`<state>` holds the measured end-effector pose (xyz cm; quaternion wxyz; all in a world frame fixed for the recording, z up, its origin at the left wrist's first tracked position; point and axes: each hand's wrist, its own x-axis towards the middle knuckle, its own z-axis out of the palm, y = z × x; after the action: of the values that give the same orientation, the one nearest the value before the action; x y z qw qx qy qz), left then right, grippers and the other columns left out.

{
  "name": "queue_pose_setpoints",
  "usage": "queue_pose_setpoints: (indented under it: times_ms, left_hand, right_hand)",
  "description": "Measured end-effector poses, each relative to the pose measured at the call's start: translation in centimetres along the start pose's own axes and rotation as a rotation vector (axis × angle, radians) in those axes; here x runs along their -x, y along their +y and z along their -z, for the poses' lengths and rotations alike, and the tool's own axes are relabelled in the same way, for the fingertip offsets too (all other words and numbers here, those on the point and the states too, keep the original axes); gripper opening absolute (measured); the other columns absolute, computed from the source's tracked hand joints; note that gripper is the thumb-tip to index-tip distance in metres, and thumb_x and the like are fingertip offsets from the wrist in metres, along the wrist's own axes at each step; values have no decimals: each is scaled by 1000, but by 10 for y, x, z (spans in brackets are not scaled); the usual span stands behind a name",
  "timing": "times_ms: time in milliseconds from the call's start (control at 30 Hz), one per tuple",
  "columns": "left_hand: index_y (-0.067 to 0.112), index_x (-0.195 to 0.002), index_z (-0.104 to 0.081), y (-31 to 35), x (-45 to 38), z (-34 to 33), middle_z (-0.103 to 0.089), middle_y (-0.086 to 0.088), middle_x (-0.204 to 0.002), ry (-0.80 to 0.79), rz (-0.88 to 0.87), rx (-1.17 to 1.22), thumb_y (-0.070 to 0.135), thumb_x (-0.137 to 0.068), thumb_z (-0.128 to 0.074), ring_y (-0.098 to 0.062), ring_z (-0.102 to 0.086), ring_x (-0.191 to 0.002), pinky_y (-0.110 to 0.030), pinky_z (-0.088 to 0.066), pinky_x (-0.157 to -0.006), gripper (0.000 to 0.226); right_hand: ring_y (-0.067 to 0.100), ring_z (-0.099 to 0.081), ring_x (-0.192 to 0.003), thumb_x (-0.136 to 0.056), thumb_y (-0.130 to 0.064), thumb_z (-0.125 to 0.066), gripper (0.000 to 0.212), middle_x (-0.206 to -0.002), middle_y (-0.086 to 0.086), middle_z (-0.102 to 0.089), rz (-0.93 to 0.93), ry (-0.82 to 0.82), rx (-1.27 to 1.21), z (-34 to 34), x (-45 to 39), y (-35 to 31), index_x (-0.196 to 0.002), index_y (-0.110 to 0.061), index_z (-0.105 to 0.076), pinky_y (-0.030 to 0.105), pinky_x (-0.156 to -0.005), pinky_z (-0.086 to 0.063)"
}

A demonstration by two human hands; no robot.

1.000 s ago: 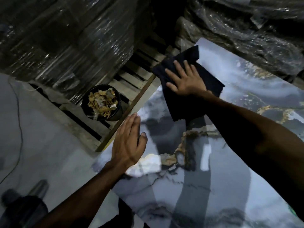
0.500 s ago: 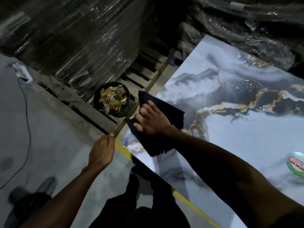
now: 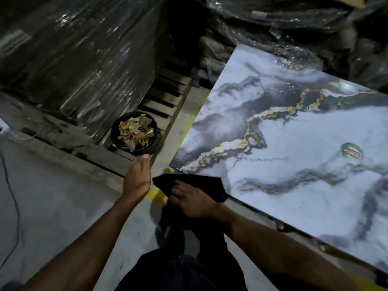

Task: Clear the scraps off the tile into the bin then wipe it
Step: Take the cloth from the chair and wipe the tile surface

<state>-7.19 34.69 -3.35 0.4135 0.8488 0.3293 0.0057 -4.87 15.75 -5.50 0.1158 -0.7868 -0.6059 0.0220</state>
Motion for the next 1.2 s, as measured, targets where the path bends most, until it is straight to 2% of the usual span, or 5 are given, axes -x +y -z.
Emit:
queue_pose_setpoints:
  times_ms: [300,467,733,1000,1200]
  left_hand:
    - [15,-148,-34,39,-22,-47,-29,-9,-157,-127,-302,-167,40,-102,-34,-26,-29,-142,-40,-29,-112,52]
    - [15,-153,-21,50,-34,-71,-18,-9,-161,-172,-398,-355,39,-101,-34,-25,-19,-147,-41,-19,-117,59]
    - [20,-152,-24,46,-40,-79,-29,-7,-157,-119,-410,-413,58,-93,-11,-25,-25,-145,-40,-19,-117,71]
    - [19,-153,-22,44,-37,-79,-26,-6,-159,-117,-383,-395,53,-96,-13,-22,-21,-147,-38,-16,-119,67]
    - [17,-154,-21,46,-34,-78,-26,-8,-159,-118,-402,-398,43,-99,-23,-24,-21,-147,-37,-16,-119,60]
  right_hand:
    - [11,-47,-120,-93,-22,-40,41,-128,8,-55,-1246,854,-614,86,102,-2,-123,-2,-59,14,-105,-29]
    - [38,-36,-137,-86,-23,-32,58,-146,24,-41,-1634,630,-345,83,163,57,-134,5,-49,40,-114,-27]
    - [45,-11,-147,-96,-42,-19,68,-159,25,-14,-1432,83,-1,50,78,112,-151,-2,-25,52,-119,-9]
    - [42,-25,-144,-96,-35,-33,58,-156,19,-30,-1023,71,42,13,11,58,-146,-7,-41,50,-117,-20]
    - [54,-30,-137,-92,-33,-27,64,-150,32,-32,-1501,109,23,39,142,92,-142,4,-42,61,-110,-27]
